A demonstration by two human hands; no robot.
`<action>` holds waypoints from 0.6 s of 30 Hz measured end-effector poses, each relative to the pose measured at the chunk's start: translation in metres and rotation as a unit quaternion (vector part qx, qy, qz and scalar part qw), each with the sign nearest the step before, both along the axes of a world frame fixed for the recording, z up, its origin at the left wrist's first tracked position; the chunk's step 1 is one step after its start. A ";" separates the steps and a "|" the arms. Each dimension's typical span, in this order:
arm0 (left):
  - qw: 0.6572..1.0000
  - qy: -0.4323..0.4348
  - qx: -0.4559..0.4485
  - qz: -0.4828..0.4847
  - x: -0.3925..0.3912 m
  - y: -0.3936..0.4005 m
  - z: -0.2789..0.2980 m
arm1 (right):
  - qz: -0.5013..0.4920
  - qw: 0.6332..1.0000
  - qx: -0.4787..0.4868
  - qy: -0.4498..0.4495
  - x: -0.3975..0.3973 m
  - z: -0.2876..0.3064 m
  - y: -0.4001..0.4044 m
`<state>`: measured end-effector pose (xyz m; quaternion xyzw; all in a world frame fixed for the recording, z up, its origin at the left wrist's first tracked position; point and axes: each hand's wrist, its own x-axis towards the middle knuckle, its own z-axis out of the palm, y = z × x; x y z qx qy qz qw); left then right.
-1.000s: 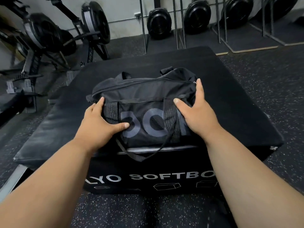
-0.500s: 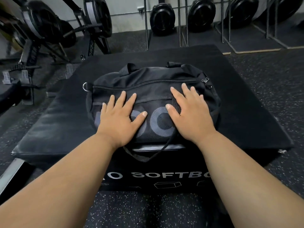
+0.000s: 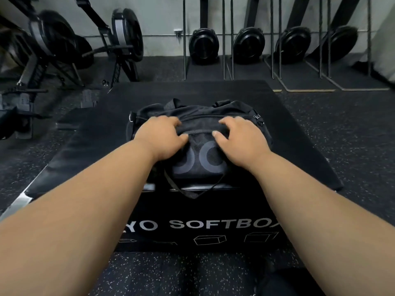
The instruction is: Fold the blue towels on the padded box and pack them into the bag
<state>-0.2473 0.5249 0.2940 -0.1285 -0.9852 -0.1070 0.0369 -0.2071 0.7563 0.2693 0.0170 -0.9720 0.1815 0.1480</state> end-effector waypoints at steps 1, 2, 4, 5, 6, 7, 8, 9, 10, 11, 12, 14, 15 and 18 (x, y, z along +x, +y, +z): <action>0.999 0.036 0.014 -0.012 -0.004 0.005 0.004 | 0.013 1.000 -0.023 0.014 -0.009 0.008 -0.007; 0.998 0.053 0.026 -0.021 -0.009 0.009 0.007 | 0.023 0.999 -0.036 0.022 -0.020 0.013 -0.013; 0.997 0.064 0.030 -0.030 -0.024 0.016 0.008 | 0.044 0.999 -0.025 0.018 -0.047 0.020 -0.024; 0.997 0.063 0.029 -0.036 -0.036 0.017 0.005 | 0.059 0.998 -0.015 0.003 -0.061 0.021 -0.027; 0.997 0.054 0.035 -0.041 -0.049 0.017 0.000 | 0.078 0.997 -0.005 -0.017 -0.076 0.017 -0.026; 0.997 0.035 0.052 -0.043 -0.063 0.014 -0.007 | 0.102 0.994 0.007 -0.042 -0.091 0.011 -0.024; 0.996 0.008 0.081 -0.040 -0.074 0.010 -0.015 | 0.116 0.991 -0.002 -0.069 -0.102 0.004 -0.020; 0.990 -0.026 0.132 -0.037 -0.084 0.007 -0.023 | 0.123 0.988 -0.028 -0.091 -0.111 -0.004 -0.014; 0.977 -0.059 0.203 -0.029 -0.093 0.003 -0.031 | 0.125 0.983 -0.086 -0.105 -0.116 -0.010 -0.010; 0.961 -0.079 0.264 -0.019 -0.099 -0.001 -0.038 | 0.119 0.973 -0.156 -0.121 -0.120 -0.015 -0.009; 0.949 -0.090 0.302 -0.017 -0.106 -0.006 -0.045 | 0.109 0.961 -0.214 -0.135 -0.123 -0.020 -0.008; 0.951 -0.058 0.301 -0.052 -0.111 -0.012 -0.053 | 0.101 0.948 -0.264 -0.148 -0.122 -0.025 -0.004; 0.958 -0.022 0.274 -0.076 -0.113 -0.014 -0.058 | 0.106 0.942 -0.280 -0.155 -0.122 -0.027 -0.004; 0.955 0.000 0.285 -0.082 -0.117 -0.014 -0.073 | 0.115 0.938 -0.276 -0.173 -0.127 -0.034 0.002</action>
